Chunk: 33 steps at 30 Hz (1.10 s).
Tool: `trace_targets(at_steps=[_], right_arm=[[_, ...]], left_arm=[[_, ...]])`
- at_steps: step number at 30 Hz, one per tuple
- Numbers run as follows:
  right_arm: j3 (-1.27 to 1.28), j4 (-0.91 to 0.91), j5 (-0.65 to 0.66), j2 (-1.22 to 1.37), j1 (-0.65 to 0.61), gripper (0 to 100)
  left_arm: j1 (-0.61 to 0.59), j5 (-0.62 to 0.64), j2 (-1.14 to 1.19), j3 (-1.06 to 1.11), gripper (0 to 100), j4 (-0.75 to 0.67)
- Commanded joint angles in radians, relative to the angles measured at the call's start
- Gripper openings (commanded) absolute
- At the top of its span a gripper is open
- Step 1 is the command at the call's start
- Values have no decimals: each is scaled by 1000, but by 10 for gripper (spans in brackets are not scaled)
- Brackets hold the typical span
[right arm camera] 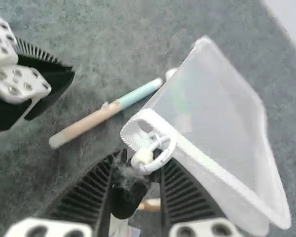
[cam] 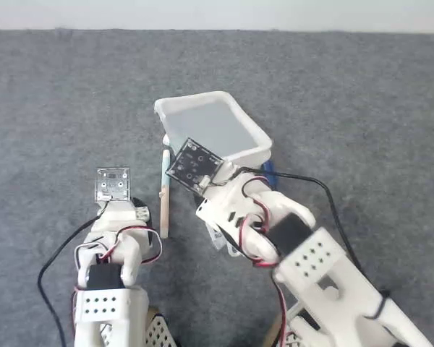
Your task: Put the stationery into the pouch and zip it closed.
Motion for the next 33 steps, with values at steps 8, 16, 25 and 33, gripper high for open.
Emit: trace_targets(at_steps=[8, 16, 25, 33], right_arm=[[115, -147, -71, -260, 19, 6], [229, -257, -69, -294, 24, 6], [241, -249, -74, -294, 22, 6], [261, -259, -74, -294, 24, 6]], left_arm=[[-110, -8, -20, -245, 12, -78], [-104, -3, -18, -435, 76, 48], [-8, 84, -18, -653, 293, 305], [173, 89, -18, -745, 293, 450]])
